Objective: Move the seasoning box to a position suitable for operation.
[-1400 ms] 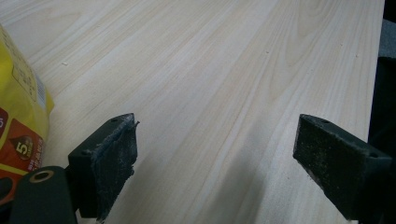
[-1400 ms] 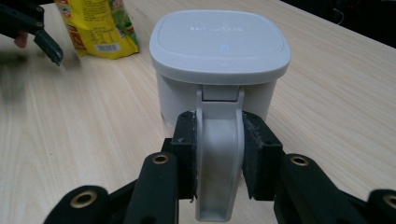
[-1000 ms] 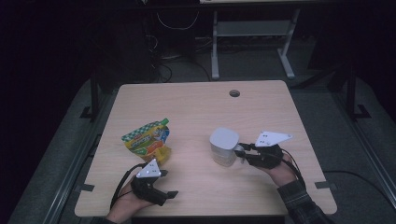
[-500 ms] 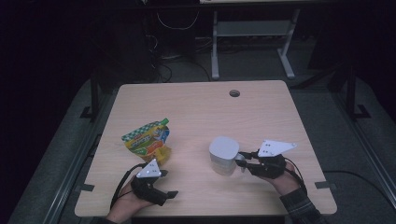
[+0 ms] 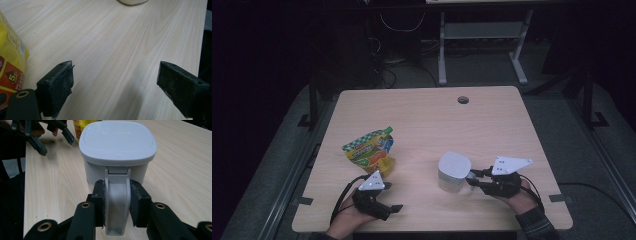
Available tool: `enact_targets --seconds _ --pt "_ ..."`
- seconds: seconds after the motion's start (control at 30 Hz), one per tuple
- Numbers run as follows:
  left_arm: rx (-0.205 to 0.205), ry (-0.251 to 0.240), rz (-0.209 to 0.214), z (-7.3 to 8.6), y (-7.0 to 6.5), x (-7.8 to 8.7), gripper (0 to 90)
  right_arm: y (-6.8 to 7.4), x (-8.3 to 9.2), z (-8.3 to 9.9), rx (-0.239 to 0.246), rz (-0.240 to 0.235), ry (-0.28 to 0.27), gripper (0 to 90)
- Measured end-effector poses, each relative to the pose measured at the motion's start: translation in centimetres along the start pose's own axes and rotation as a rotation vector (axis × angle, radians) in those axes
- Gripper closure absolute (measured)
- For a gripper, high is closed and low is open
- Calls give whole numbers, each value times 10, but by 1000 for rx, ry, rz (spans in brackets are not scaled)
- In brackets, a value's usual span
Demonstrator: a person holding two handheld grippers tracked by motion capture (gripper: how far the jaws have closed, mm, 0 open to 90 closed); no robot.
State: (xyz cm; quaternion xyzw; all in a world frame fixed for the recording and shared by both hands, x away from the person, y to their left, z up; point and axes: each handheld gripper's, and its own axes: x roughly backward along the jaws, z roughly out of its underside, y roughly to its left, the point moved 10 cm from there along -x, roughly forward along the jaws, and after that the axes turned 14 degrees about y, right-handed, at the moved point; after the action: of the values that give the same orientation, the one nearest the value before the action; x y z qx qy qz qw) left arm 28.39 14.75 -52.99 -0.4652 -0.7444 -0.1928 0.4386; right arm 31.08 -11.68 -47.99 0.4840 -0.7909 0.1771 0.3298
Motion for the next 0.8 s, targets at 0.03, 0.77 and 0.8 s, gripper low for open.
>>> enact_targets --seconds 0.03,0.77,0.8 --pt "0 1 -1 0 0 0 133 0 0 0 1 0 0 684" --pt "6 0 -2 0 1 1 133 2 7 6 -42 4 -17 536" --pt "4 1 -3 0 1 0 133 3 9 7 -48 9 -21 524"
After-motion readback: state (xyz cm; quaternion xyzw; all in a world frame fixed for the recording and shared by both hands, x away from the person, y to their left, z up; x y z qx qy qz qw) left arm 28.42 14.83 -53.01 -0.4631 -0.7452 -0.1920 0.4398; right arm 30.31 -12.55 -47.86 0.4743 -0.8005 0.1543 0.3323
